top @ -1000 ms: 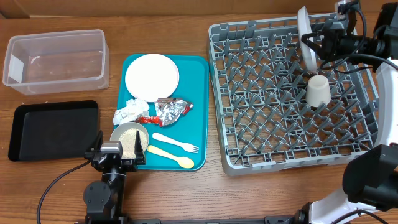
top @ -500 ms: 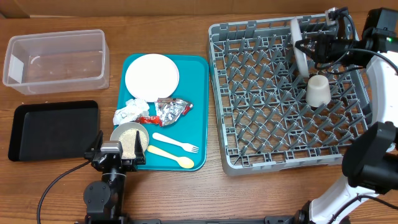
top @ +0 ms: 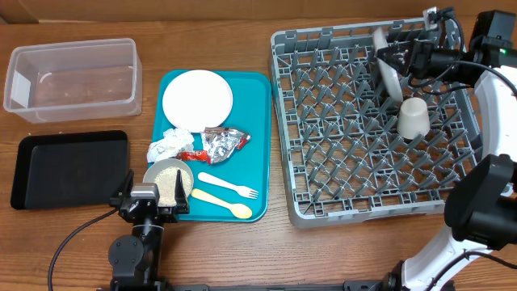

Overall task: Sort waste into correct bins and load items into the dishwasher rack
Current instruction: 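Stand the grey plate upright in the rack's back slots, then move the right gripper back to the pink plate on the tray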

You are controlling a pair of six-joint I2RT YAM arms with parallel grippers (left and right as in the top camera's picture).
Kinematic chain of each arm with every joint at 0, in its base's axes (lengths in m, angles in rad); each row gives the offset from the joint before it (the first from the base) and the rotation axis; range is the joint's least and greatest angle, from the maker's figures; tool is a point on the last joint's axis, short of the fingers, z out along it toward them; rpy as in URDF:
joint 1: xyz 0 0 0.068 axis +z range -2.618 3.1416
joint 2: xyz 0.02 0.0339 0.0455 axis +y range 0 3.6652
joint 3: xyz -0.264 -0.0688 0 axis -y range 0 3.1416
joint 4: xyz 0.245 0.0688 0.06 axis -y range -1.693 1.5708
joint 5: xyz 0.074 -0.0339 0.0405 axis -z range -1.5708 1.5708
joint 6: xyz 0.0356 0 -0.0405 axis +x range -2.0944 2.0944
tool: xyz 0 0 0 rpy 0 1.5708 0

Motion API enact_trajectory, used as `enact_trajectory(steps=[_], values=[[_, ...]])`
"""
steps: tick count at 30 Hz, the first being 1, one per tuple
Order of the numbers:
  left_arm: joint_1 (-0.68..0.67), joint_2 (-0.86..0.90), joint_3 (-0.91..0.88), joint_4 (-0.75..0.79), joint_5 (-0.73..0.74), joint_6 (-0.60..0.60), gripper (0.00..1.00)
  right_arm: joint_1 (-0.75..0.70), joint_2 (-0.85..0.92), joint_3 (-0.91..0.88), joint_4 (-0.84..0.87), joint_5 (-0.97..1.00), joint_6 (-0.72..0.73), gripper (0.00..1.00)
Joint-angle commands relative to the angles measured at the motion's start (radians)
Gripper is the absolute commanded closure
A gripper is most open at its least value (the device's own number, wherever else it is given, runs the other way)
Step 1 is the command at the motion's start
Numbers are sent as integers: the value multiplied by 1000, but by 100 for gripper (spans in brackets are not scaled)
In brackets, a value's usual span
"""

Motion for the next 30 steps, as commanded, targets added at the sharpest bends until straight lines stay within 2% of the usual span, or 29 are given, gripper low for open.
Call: enact_trajectory(steps=[1,2,3,4,6,9,12,15,17,18,20,23,24,28,30], values=[[7,-8,-5,1,3,-9,0,19,-107,16,-2,-75,16,65],[7,-8,-5,1,3,-9,0,31,-132,16,-7,-67,16,78],[7,-8,-5,1,3,-9,0,43,-149,16,-10,-47,30,83],[7,-8,-5,1,3,-9,0,67,-168,16,-13,29,79,95],[7,-8,-5,1,3,-9,0,113,-174,16,-40,138,117,96],[7,-8,-5,1,3,-9,0,170,-174,16,-76,147,116,96],[7,-8,-5,1,4,-9,0,282,-176,16,-84,148,119,81],[7,-8,-5,1,3,-9,0,405,-175,16,-80,201,167,73],[7,-8,-5,1,3,-9,0,505,-175,16,-80,285,177,71],[7,-8,-5,1,3,-9,0,589,-175,14,-70,381,200,63],[7,-8,-5,1,3,-9,0,666,-171,14,-50,489,226,57],[7,-8,-5,1,3,-9,0,787,-146,13,11,700,310,56],[7,-8,-5,1,3,-9,0,827,-121,13,60,774,383,55],[7,-8,-5,1,3,-9,0,861,-56,13,155,782,504,56],[7,-8,-5,1,3,-9,0,874,-2,13,205,745,498,62]])
